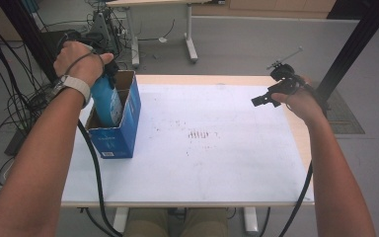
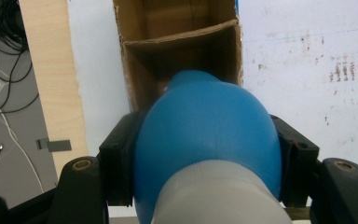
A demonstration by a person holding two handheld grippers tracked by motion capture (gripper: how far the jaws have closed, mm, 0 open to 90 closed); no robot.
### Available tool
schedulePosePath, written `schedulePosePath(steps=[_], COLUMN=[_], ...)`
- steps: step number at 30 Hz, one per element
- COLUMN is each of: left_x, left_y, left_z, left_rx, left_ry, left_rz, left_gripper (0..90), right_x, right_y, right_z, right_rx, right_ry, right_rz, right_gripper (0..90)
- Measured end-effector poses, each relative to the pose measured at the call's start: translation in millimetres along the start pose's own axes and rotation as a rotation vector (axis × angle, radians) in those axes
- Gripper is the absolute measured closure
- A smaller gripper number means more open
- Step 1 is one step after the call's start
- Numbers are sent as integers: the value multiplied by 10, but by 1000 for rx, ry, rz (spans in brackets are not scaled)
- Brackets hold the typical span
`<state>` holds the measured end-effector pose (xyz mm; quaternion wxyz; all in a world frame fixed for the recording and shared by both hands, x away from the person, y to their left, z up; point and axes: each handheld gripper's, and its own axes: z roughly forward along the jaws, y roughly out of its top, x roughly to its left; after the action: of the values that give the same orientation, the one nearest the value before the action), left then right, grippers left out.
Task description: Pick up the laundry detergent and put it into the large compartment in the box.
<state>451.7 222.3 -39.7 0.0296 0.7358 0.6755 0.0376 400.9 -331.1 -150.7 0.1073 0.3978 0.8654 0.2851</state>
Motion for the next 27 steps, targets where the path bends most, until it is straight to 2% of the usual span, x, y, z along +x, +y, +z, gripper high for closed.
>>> schedulePosePath(steps=[9, 27], left_x=[17, 17], left_y=[-6, 41], left_z=[140, 367], left_rx=[-5, 19], left_ry=[-1, 7], left_rz=[-10, -3], left_gripper=[374, 374], right_x=[-5, -25], right_y=[-13, -35], right_z=[8, 26], right_rx=[4, 8], right_ry=[-1, 0], right_rz=[5, 14], right_gripper=[106, 107])
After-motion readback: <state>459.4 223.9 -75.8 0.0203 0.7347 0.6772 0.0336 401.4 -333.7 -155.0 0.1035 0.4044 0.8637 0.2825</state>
